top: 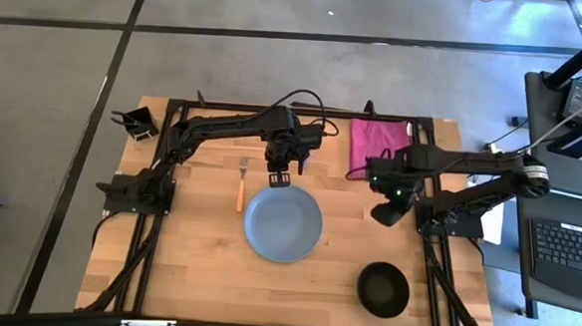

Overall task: Set table place
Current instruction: Put the black bowl on top of the blue plate

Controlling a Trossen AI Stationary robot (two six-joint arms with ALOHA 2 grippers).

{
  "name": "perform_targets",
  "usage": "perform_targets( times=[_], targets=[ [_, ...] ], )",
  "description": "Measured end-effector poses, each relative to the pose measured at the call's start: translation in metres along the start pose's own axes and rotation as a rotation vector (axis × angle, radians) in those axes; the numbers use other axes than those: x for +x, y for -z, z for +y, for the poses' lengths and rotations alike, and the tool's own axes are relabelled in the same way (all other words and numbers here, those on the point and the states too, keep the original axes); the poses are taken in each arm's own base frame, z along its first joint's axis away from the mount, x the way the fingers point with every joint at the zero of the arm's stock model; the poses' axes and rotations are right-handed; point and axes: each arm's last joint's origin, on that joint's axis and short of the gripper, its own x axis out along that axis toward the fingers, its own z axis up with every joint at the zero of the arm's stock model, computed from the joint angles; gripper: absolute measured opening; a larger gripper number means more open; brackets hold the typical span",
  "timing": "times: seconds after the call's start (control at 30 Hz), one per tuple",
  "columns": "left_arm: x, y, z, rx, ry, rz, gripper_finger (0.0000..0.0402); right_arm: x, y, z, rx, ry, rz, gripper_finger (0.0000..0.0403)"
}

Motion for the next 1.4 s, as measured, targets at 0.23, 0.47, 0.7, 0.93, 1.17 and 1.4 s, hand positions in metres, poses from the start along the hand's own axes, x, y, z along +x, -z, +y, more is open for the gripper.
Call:
perform_targets(
  times=[0.23,0.47,0.7,0.93,1.17,1.4],
  targets=[
    [0.0,0.0,0.005,0.009,-0.039,-0.002,0.0033,0.014,0.004,0.003,-0.026,0.046,0.12,0.0079],
    [0.0,-0.002,0.01,-0.009,-0.04,-0.02,0.0033,0.015,0.002,0.0,-0.063,0.101,0.126,0.0078],
    [0.0,-0.005,0.01,-0.009,-0.041,-0.054,0.0033,0.014,0.002,0.0,-0.01,0.096,0.126,0.0078],
    [-0.001,-0.012,0.01,-0.01,-0.043,-0.128,0.0033,0.015,-0.001,0.002,-0.026,0.071,0.099,0.0078],
    [-0.002,-0.022,0.01,-0.012,-0.046,-0.229,0.0033,0.013,-0.011,0.013,-0.017,-0.046,0.022,0.0078],
    [-0.005,-0.031,0.011,-0.015,-0.049,-0.332,0.0033,-0.009,-0.007,0.024,-0.079,-0.038,-0.052,0.0078]
  ],
)
